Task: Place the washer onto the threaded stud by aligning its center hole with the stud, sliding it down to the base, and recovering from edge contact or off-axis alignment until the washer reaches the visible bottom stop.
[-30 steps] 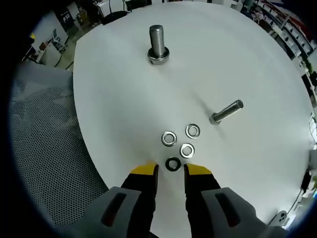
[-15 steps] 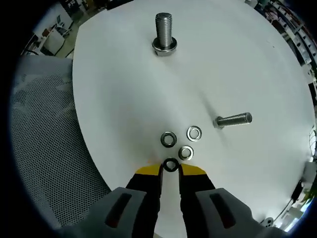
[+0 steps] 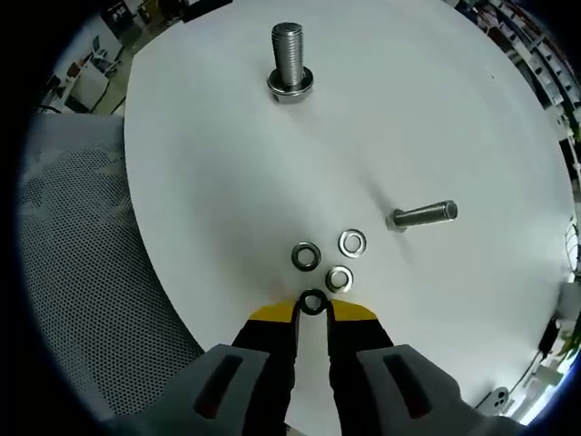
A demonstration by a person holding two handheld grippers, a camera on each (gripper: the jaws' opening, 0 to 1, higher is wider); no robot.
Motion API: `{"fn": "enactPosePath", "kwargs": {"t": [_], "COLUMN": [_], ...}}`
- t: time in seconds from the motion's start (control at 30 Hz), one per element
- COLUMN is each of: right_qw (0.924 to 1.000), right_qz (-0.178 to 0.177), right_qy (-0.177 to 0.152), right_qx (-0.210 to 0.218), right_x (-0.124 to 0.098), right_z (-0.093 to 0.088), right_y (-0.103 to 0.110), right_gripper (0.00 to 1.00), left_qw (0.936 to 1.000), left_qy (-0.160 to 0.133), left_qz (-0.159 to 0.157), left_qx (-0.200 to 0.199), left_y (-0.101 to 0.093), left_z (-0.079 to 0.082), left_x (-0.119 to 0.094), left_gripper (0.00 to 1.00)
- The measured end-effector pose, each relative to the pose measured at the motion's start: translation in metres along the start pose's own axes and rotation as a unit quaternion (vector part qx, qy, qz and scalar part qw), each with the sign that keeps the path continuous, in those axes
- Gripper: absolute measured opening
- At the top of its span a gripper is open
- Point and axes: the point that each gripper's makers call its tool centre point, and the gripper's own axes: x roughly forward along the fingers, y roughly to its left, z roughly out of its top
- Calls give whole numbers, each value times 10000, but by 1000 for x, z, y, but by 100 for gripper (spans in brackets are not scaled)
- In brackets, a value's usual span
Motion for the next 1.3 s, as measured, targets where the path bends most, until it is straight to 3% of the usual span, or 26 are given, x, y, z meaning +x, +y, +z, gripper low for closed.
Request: {"fn": "enactPosePath", "kwargs": {"t": [0.23, 0.27, 0.3, 0.33, 0.53, 0.6, 0.8, 1.03, 1.3], "right_qw": [9998, 9985, 9993, 9991, 9995, 9995, 9976, 9973, 9977], "right_qz": [-66, -476, -323, -358, -95, -101, -57, 45, 383], "right_qy": [-52, -174, -168, -150, -266, -296, -645, -723, -555], "right_qx": [153, 215, -68, 154, 109, -8, 228, 149, 41], "right_x": [0, 0, 0, 0, -2, -1, -3, -1, -3], "right_z": [0, 1, 1, 0, 2, 2, 0, 1, 1], "right_y": [0, -12, -6, -3, 1, 2, 3, 2, 14], "right_gripper": [13, 2, 2, 2, 3, 3, 3, 3, 18], "left_qw": [10000, 10000, 10000, 10000, 10000, 9999, 9999, 9999, 9999], "left_qy": [17, 15, 8, 3, 39, 64, 52, 87, 69], "left_qz": [39, 47, 52, 54, 63, 73, 112, 106, 112], "left_qx": [-27, -33, -37, -37, -26, -29, -47, -40, -35], "left_y": [2, 2, 2, 2, 2, 2, 4, 3, 4], "left_z": [-1, -1, -1, 0, -2, -3, -2, -3, -3], "left_x": [0, 0, 0, 0, 0, 0, 0, 0, 0], "left_gripper": [14, 14, 14, 14, 15, 15, 15, 15, 15]}}
